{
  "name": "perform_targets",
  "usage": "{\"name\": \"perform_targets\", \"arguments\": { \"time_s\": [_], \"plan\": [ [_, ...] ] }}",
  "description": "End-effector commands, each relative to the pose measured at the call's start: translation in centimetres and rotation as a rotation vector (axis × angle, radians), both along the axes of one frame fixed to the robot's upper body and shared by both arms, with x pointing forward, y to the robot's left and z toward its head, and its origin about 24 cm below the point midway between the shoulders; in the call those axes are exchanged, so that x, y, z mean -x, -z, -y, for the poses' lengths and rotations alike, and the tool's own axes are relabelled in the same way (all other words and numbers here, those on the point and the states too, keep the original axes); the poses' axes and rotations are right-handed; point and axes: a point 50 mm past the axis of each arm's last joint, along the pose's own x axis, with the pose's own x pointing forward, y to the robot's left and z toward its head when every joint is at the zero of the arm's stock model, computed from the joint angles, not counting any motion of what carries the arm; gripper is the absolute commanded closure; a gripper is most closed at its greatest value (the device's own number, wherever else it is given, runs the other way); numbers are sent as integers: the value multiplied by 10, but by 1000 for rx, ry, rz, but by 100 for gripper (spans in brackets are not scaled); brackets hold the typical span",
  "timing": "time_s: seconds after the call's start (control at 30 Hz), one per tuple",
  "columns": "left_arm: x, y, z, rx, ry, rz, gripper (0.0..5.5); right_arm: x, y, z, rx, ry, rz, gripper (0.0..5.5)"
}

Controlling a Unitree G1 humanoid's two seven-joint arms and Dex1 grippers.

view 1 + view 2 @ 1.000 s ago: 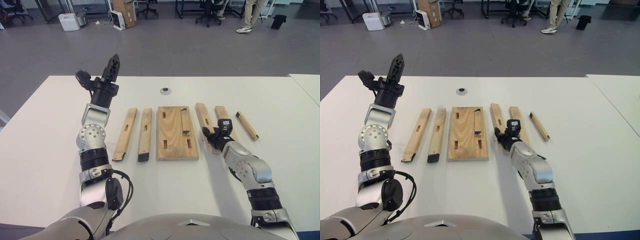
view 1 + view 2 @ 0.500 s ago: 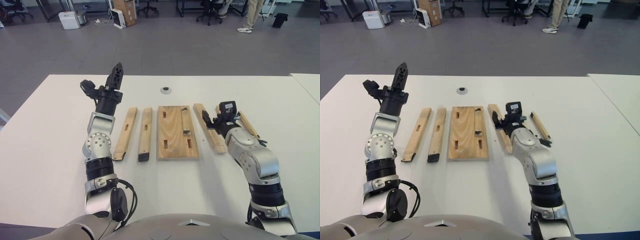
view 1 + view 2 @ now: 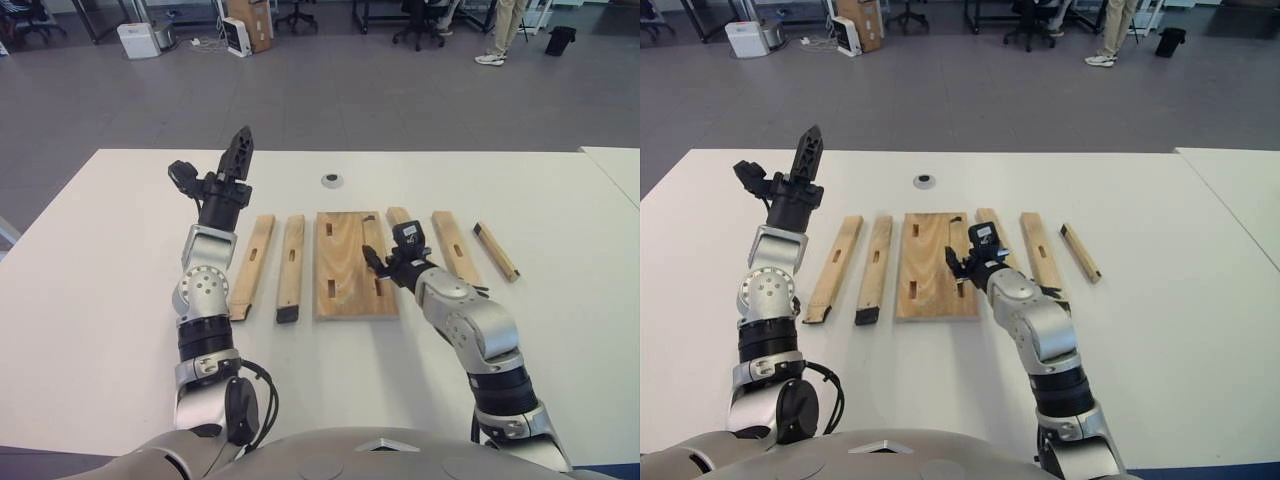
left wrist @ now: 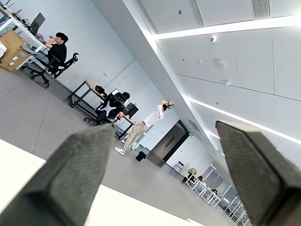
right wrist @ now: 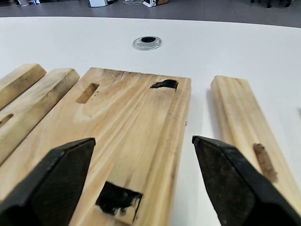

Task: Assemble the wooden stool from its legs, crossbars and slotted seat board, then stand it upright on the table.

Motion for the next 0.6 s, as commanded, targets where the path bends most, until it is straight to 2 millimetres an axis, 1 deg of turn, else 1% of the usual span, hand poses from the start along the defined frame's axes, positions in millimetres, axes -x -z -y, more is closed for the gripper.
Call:
{"name": "perform_targets", "arguments": {
  "time_s": [0.03, 0.13, 0.2, 0.3, 0.6],
  "plan": [
    [2, 2, 4, -11, 3, -11, 157, 2, 4, -6, 13, -30, -13, 166],
    [1, 2, 6, -10, 7, -10, 157, 2, 10, -7, 77, -33, -8, 166],
    [1, 2, 6, -10, 11, -10, 157, 3, 14, -7, 94, -30, -13, 190],
    [0, 2, 7, -9, 11, -9, 157, 3, 19, -7, 111, -23, -23, 252],
    [-1, 5, 6, -11, -6, -22, 157, 2, 23, -3, 119, -5, -28, 399]
  ]
}}
